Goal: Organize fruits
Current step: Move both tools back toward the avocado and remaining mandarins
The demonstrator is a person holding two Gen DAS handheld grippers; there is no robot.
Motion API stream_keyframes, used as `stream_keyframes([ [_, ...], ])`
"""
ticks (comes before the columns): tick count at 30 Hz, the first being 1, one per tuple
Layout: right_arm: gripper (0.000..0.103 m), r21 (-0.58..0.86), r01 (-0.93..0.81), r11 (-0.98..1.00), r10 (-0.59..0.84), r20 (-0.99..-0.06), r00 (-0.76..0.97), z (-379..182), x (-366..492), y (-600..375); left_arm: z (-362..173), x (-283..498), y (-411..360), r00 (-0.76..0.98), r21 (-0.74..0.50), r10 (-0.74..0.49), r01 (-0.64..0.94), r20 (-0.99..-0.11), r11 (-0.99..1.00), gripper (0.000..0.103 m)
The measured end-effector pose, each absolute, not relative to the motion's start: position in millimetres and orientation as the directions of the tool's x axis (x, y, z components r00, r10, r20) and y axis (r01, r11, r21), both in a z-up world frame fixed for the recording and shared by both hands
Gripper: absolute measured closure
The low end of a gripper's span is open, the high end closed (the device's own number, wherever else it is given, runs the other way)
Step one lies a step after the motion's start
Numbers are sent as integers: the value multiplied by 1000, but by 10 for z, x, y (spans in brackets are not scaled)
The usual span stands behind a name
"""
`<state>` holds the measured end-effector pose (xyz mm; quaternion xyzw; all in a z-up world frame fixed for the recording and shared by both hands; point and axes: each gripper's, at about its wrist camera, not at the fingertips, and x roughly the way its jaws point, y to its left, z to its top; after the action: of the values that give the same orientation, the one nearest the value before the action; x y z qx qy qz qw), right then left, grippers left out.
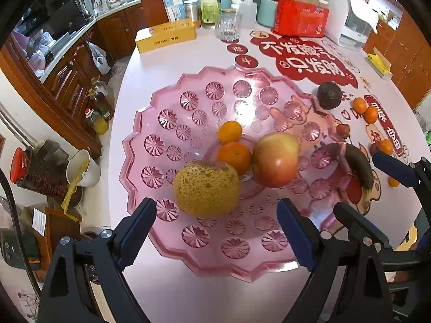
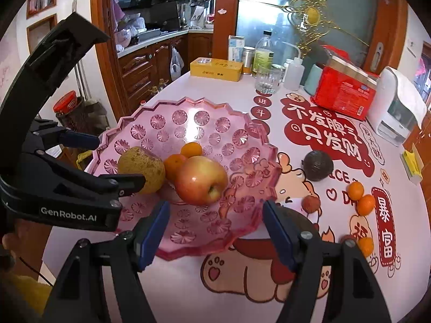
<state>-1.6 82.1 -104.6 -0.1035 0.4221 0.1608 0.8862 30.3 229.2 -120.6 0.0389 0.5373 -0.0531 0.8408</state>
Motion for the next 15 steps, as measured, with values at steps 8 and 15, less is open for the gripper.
stream_keyframes([
  [8,31,-38,-336,941,190,-763,617,-949,-167,641,-986,115,2144,475,18,-47,132,-879,991,13],
  [15,31,-35,-305,952,178,-747,641,-859,-236,423,-777,17,1939,526,26,-54,144,-849,989,13],
])
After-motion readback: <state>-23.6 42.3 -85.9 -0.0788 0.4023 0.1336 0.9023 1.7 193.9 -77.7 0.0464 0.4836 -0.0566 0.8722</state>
